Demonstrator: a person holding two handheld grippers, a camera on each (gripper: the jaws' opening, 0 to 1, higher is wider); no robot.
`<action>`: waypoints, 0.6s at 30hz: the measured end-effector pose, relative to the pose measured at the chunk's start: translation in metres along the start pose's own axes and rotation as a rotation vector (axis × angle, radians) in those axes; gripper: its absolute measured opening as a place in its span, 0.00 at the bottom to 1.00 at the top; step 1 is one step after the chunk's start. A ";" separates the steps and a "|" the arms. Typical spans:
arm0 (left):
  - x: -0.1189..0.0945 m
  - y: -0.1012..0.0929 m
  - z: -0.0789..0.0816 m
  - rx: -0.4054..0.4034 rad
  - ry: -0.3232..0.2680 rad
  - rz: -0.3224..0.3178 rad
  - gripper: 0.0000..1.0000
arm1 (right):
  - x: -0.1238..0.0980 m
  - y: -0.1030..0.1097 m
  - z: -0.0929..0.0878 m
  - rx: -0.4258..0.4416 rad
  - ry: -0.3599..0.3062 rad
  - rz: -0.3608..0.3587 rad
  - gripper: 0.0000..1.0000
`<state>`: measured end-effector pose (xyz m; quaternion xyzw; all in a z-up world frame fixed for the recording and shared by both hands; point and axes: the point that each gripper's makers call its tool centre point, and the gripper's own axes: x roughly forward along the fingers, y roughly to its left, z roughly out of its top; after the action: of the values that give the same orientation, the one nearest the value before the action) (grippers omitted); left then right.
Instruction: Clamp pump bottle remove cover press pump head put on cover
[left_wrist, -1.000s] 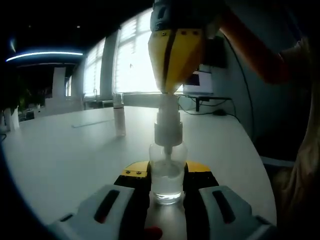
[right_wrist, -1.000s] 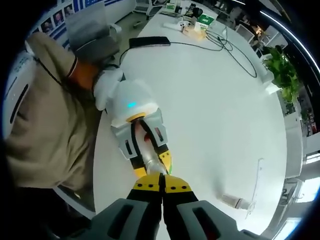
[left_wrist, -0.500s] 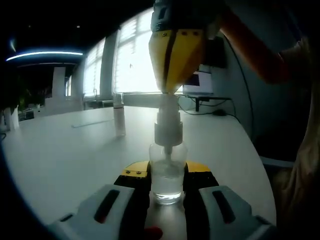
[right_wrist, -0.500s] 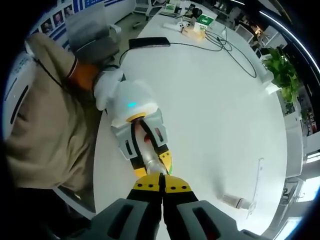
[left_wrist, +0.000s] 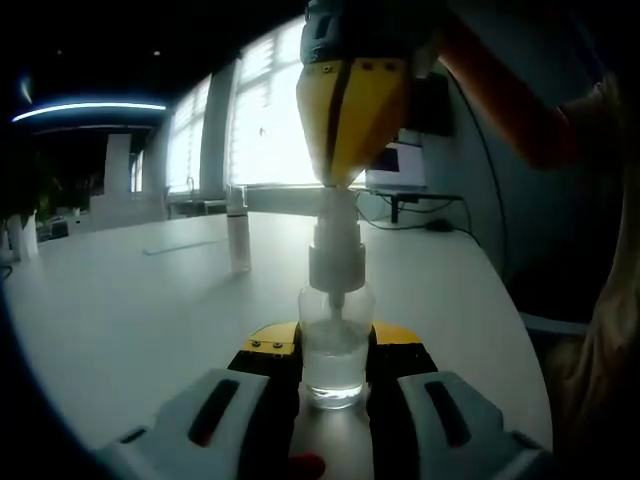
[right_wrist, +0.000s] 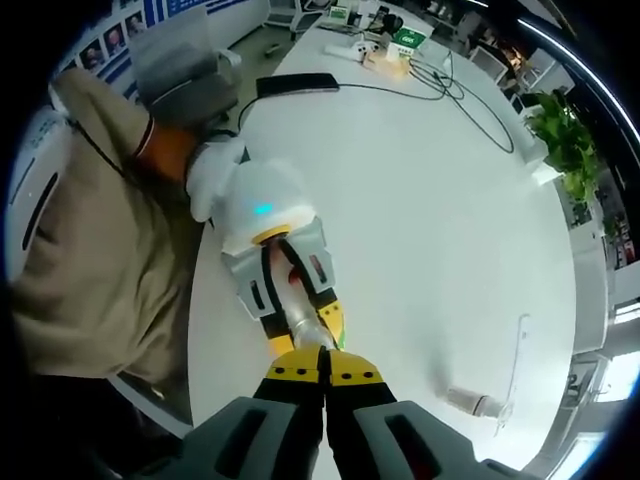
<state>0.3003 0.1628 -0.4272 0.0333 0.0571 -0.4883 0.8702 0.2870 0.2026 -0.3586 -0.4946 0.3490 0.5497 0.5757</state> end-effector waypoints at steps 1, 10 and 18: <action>0.000 0.000 0.000 0.001 0.000 -0.001 0.16 | 0.000 0.000 0.000 -0.004 0.003 0.001 0.00; 0.000 -0.001 0.000 0.001 0.000 -0.002 0.16 | 0.005 0.001 -0.001 -0.004 0.040 0.007 0.00; 0.000 -0.001 0.000 0.004 0.000 -0.003 0.16 | 0.007 0.002 -0.003 -0.003 0.045 0.027 0.00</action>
<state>0.2995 0.1622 -0.4273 0.0349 0.0562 -0.4899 0.8693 0.2867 0.2020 -0.3660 -0.5029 0.3675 0.5466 0.5596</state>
